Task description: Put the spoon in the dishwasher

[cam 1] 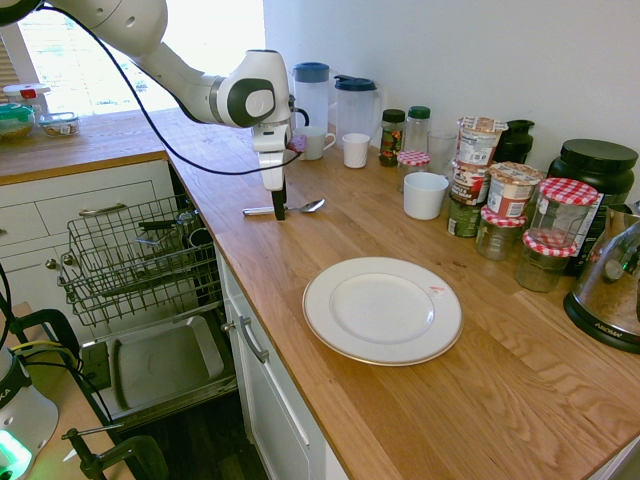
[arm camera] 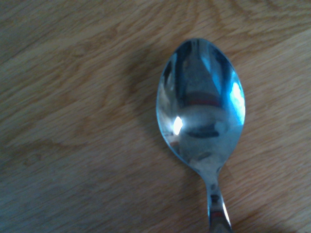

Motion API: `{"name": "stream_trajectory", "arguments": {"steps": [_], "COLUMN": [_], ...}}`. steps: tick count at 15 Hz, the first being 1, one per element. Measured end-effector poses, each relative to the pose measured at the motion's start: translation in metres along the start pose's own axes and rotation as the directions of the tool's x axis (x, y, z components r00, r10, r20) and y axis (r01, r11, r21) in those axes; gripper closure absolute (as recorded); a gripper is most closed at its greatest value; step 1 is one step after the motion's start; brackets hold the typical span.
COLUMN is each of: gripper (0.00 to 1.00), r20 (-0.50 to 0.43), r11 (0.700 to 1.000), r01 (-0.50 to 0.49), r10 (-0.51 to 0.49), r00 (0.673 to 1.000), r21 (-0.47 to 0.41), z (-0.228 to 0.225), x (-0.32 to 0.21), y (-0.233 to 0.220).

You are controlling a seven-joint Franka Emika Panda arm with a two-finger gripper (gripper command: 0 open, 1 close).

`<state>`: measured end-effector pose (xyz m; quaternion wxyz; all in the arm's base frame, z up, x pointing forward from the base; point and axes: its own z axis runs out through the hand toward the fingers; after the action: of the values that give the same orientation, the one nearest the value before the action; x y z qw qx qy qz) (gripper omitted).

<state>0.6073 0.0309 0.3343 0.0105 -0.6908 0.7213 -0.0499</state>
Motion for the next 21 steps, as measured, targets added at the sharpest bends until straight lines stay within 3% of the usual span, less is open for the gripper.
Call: {"name": "stream_trajectory", "arguments": {"steps": [21], "gripper": [1.00], "r20": [0.056], "r11": [0.999], "r01": [0.041], "r10": [-0.041], "r00": [0.998], "r21": [0.010], "z": [-0.001], "x": [0.018], "y": [0.001]}}
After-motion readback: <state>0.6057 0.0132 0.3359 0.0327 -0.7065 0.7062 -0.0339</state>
